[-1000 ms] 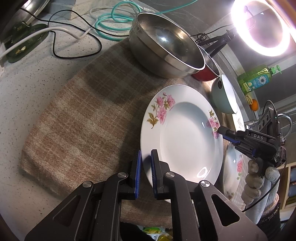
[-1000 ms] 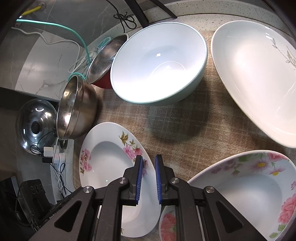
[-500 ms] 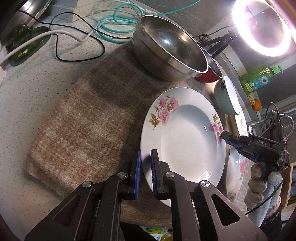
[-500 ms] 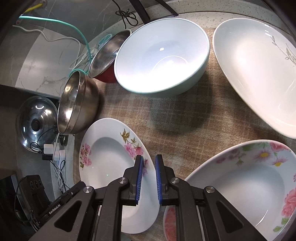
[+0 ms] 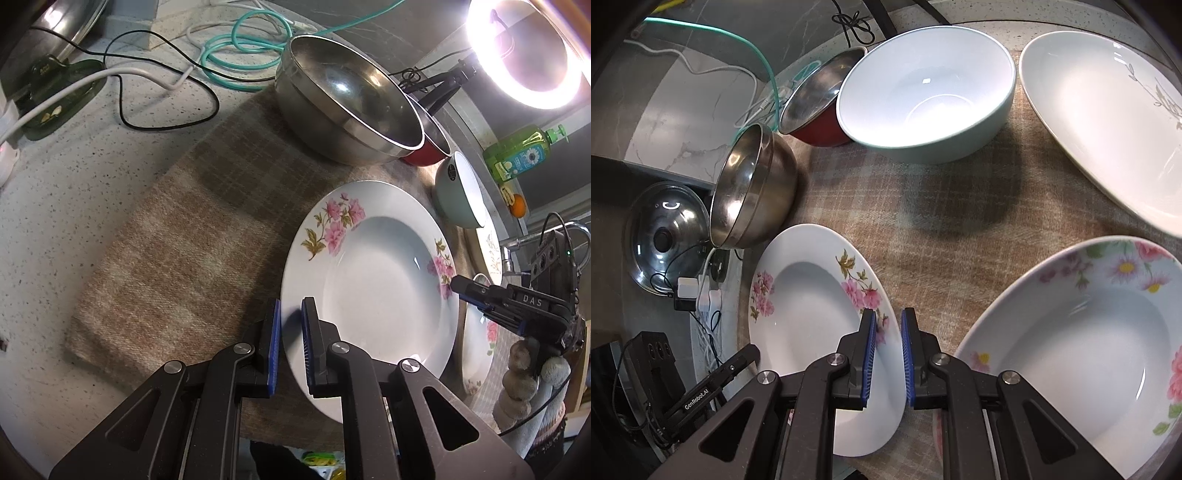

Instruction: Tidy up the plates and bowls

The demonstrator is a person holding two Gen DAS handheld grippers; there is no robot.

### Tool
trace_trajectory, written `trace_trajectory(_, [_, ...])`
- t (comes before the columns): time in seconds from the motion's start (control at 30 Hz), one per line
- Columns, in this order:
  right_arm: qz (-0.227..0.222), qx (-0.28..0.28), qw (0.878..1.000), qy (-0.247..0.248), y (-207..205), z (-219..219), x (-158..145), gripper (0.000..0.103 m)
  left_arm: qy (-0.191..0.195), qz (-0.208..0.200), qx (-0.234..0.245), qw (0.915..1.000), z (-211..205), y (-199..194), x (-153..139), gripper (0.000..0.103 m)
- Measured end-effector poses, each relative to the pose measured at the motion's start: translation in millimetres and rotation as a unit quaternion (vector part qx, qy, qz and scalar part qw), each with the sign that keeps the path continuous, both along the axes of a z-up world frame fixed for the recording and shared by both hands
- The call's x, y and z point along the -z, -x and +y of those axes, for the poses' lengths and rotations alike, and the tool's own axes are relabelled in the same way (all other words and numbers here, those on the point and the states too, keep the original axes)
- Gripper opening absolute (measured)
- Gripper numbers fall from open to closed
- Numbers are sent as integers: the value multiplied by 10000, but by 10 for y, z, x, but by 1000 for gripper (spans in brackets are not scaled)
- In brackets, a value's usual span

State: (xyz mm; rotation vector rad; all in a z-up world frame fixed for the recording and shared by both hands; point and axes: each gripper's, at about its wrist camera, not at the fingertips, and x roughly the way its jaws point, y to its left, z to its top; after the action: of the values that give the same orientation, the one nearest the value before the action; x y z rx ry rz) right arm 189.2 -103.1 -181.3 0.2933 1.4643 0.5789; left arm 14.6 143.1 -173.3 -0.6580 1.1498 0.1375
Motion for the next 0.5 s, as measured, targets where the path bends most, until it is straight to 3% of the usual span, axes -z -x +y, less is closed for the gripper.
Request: trace_trajectory(0.5, [-67,133,9999,-3,205,15,-48,13,-152,49,146,9998,93,2,-4,11])
